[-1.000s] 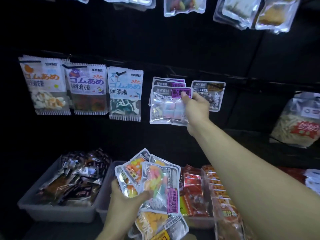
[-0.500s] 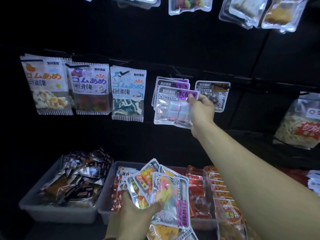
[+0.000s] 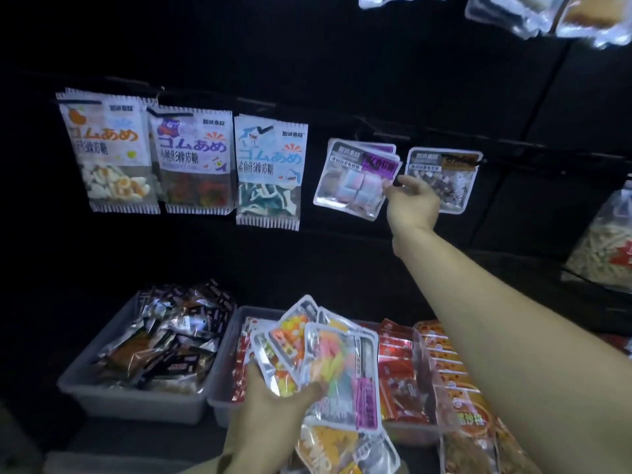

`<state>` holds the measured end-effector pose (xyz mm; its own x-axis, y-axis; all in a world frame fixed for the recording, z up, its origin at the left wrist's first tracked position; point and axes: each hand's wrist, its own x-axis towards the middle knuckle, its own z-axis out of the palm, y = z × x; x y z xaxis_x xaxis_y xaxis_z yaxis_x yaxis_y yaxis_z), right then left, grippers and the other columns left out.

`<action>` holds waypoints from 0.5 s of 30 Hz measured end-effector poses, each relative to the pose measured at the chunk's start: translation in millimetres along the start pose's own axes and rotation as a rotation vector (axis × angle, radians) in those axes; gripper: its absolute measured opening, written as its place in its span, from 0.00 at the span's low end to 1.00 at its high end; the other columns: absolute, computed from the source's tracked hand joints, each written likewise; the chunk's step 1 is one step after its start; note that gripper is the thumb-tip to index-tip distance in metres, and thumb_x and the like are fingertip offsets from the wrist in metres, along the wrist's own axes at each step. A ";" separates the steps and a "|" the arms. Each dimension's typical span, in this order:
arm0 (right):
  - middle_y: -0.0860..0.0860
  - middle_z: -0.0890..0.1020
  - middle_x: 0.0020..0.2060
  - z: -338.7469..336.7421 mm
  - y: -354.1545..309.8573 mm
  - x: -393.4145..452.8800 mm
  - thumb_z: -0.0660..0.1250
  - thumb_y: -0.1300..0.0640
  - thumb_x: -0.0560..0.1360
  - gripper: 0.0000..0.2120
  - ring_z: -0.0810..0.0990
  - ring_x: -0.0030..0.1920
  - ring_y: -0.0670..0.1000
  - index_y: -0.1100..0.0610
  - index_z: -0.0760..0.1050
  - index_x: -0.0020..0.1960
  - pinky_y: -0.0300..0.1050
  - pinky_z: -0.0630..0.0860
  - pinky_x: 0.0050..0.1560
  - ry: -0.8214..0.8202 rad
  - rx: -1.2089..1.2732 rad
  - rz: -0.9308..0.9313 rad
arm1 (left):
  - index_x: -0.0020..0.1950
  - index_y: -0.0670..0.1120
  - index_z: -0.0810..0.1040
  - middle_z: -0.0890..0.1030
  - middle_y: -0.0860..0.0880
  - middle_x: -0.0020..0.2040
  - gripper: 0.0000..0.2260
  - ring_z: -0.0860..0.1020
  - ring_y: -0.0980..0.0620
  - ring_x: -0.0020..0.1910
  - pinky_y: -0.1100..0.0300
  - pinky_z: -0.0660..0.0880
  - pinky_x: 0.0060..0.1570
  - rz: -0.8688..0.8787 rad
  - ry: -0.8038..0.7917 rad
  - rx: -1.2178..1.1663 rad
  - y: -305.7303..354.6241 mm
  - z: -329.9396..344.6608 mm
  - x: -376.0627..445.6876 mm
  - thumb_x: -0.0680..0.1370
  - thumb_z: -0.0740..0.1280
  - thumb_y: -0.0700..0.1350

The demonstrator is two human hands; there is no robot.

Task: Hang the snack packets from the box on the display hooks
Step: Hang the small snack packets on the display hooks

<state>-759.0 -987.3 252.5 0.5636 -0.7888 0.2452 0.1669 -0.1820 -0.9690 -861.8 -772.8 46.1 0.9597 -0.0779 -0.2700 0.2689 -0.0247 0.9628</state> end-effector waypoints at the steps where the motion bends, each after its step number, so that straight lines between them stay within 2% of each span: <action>1: 0.46 0.84 0.50 -6.4 10.9 -14.8 0.75 0.56 0.78 0.10 0.81 0.46 0.41 0.51 0.81 0.59 0.31 0.72 0.42 -0.033 -0.012 -0.029 | 0.76 0.65 0.64 0.81 0.53 0.68 0.60 0.83 0.45 0.63 0.39 0.79 0.65 -0.001 -0.015 0.039 6.3 -4.2 -0.2 0.48 0.85 0.70; 2: 0.47 0.85 0.49 -14.3 24.3 -33.6 0.76 0.58 0.77 0.11 0.82 0.47 0.42 0.50 0.81 0.58 0.32 0.74 0.47 -0.095 -0.036 -0.058 | 0.75 0.67 0.64 0.81 0.54 0.68 0.59 0.83 0.46 0.64 0.40 0.79 0.64 0.020 -0.044 0.026 8.3 -7.8 -2.0 0.47 0.84 0.72; 3: 0.47 0.85 0.49 -23.1 39.5 -54.2 0.77 0.59 0.76 0.11 0.82 0.47 0.42 0.50 0.81 0.57 0.33 0.75 0.49 -0.170 -0.063 -0.066 | 0.74 0.65 0.66 0.82 0.55 0.68 0.55 0.83 0.47 0.64 0.41 0.80 0.64 0.033 -0.060 -0.002 7.8 -10.9 -3.0 0.50 0.85 0.70; 5: 0.46 0.85 0.51 -43.3 72.3 -98.0 0.79 0.57 0.75 0.14 0.82 0.49 0.39 0.50 0.82 0.58 0.30 0.77 0.48 -0.326 -0.127 -0.009 | 0.72 0.57 0.69 0.84 0.56 0.62 0.43 0.83 0.51 0.59 0.46 0.79 0.62 0.056 -0.079 -0.079 10.3 -14.5 0.5 0.62 0.87 0.55; 7: 0.40 0.82 0.58 -61.8 99.5 -137.0 0.78 0.47 0.74 0.19 0.82 0.57 0.39 0.45 0.80 0.63 0.32 0.78 0.50 -0.449 -0.205 0.069 | 0.68 0.57 0.71 0.85 0.57 0.57 0.35 0.85 0.53 0.55 0.49 0.79 0.58 0.083 -0.091 -0.101 16.5 -18.7 -2.8 0.68 0.85 0.47; 10: 0.34 0.76 0.65 -77.6 120.7 -158.1 0.77 0.32 0.67 0.33 0.79 0.64 0.43 0.37 0.74 0.69 0.49 0.81 0.61 -0.517 -0.296 0.136 | 0.66 0.57 0.72 0.87 0.56 0.54 0.32 0.87 0.53 0.51 0.49 0.83 0.52 0.056 -0.070 -0.046 20.5 -23.1 -7.1 0.69 0.85 0.44; 13: 0.37 0.71 0.71 -90.5 119.1 -153.4 0.77 0.28 0.63 0.40 0.78 0.64 0.46 0.30 0.68 0.72 0.54 0.82 0.61 -0.628 -0.351 0.206 | 0.65 0.55 0.73 0.87 0.54 0.55 0.30 0.88 0.51 0.51 0.47 0.84 0.53 0.047 -0.067 -0.055 22.7 -25.7 -9.3 0.70 0.84 0.41; 15: 0.39 0.75 0.71 -98.3 121.5 -149.3 0.79 0.26 0.59 0.39 0.82 0.63 0.49 0.26 0.69 0.68 0.58 0.83 0.60 -0.708 -0.355 0.218 | 0.65 0.55 0.74 0.87 0.54 0.55 0.29 0.88 0.53 0.50 0.53 0.84 0.48 0.060 -0.089 -0.064 23.5 -26.0 -10.0 0.70 0.83 0.40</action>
<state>-902.4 -949.4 95.2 0.9508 -0.2918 -0.1041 -0.2039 -0.3361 -0.9195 -862.9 -746.7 71.5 0.9641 -0.1651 -0.2081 0.2183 0.0465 0.9748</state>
